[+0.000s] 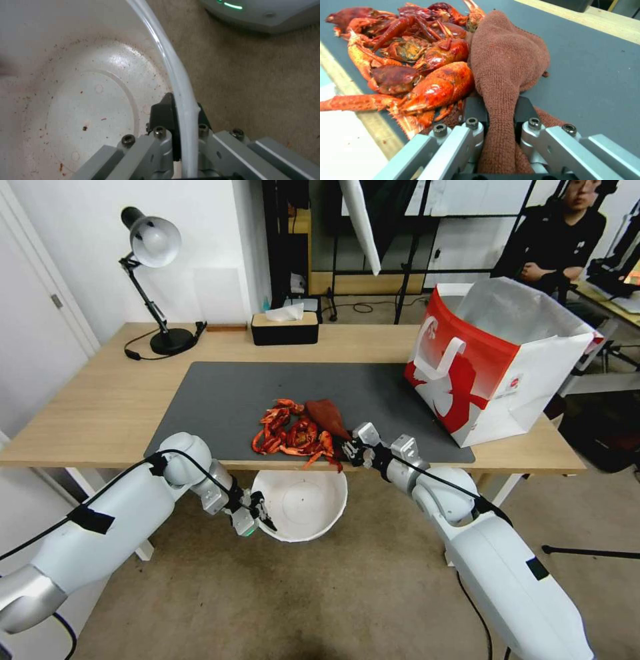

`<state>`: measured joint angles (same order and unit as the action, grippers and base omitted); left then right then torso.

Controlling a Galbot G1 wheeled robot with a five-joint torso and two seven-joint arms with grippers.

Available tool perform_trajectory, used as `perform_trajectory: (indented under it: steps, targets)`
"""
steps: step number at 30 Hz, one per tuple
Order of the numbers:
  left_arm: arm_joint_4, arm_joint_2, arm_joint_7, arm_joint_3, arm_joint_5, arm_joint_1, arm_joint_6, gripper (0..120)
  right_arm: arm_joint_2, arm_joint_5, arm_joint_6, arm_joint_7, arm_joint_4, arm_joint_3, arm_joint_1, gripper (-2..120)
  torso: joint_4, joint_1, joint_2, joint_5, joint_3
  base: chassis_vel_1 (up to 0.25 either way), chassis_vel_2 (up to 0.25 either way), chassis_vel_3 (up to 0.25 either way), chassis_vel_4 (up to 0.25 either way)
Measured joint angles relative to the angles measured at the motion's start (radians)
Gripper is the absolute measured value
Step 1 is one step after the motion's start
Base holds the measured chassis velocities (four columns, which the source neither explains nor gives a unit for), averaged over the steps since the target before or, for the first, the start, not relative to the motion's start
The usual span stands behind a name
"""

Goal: Sweep shrimp from table into container with towel, then put container into takeout bag.

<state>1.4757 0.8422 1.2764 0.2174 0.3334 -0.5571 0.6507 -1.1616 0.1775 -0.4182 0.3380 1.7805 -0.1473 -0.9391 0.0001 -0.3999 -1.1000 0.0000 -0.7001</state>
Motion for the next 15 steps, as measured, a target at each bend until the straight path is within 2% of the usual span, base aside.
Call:
perform_trajectory:
  steps: [15]
  targets:
    - [0.000, -0.001, 0.000, -0.001, -0.001, 0.001, 0.000, 0, -0.012, -0.024, -0.004, -0.012, 0.072, -0.028, -0.073, 7, -0.0001, 0.000, 0.000, 0.0000, 0.000, 0.000, 0.000, 0.000, 0.000]
